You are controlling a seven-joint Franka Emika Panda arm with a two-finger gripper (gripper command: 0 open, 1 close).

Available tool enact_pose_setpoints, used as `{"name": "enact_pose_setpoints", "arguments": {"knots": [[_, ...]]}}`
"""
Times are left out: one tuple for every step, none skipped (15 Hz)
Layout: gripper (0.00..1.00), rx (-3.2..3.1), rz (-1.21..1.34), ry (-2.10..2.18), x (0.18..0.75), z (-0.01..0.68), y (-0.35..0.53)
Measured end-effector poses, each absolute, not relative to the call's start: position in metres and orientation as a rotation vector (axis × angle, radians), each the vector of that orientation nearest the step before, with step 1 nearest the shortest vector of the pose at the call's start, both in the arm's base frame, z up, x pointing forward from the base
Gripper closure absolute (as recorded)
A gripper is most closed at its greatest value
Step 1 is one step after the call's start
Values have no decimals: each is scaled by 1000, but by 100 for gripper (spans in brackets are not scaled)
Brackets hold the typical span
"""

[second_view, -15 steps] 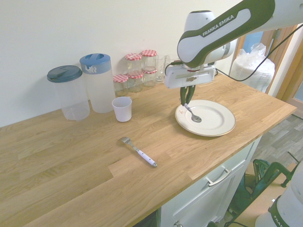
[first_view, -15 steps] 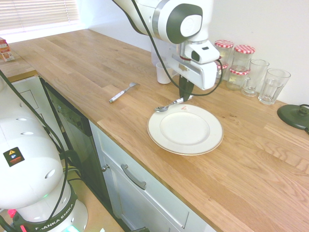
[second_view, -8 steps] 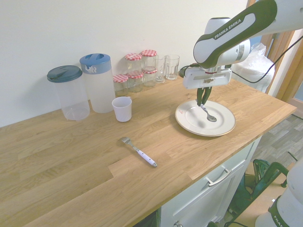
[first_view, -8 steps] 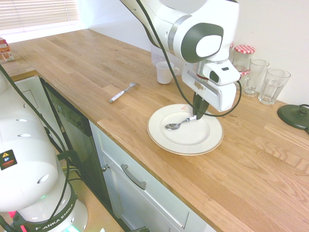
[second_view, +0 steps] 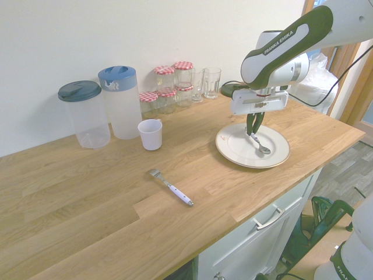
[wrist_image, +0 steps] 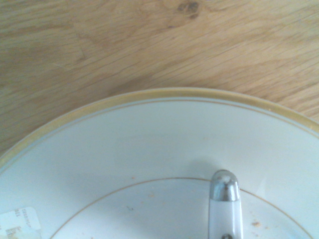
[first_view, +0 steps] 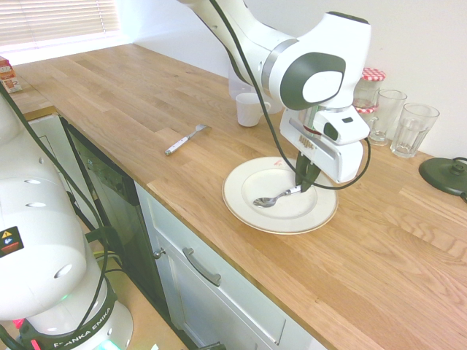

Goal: Put the spoon into the plate

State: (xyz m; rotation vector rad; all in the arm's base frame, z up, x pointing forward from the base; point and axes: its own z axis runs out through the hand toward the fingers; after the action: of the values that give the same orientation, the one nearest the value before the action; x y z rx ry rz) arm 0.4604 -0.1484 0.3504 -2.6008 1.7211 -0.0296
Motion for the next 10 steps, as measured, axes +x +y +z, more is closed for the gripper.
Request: {"name": "enact_pose_setpoints", "arguments": {"knots": [[0,-2603,-28,1718,460,350,-148],[0,-2604,-27,1715,460,349,-148],[0,-2606,-26,1712,460,349,-148],[0,-2608,-26,1710,461,349,-148],[0,-2609,-26,1708,461,349,-148],[0,-2611,-28,1704,461,350,-147],[0,-2617,-32,1693,463,353,-146],[0,-2628,-39,1670,464,360,-143],[0,-2646,-44,1634,464,372,-137],[0,-2668,-47,1591,462,388,-126]]}}
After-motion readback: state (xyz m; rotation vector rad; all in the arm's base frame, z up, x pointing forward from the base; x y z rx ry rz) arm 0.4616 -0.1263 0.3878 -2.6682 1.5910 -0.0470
